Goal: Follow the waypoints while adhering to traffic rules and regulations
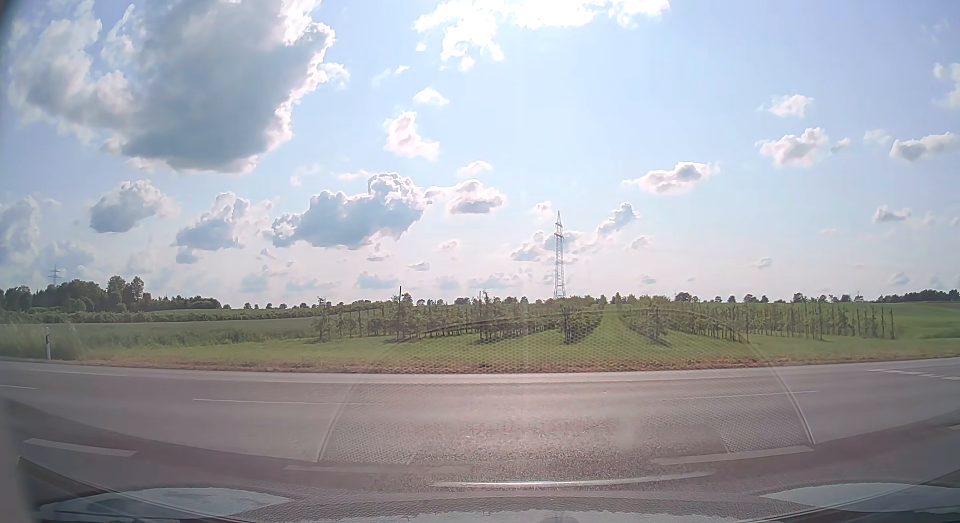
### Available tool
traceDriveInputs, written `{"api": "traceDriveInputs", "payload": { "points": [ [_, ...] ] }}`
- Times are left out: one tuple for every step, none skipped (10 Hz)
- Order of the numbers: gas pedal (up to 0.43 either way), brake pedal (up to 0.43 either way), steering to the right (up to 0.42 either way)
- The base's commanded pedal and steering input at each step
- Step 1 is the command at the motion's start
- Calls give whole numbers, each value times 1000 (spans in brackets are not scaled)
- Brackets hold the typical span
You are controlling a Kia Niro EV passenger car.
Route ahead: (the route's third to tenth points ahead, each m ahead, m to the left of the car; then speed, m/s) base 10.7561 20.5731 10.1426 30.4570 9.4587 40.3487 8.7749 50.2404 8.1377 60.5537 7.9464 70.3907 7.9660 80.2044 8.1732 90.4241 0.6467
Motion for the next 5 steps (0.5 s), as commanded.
{"api": "traceDriveInputs", "payload": {
  "points": [
    [0,195,0],
    [0,201,0],
    [0,201,0],
    [0,207,-1],
    [0,213,0]
  ]
}}
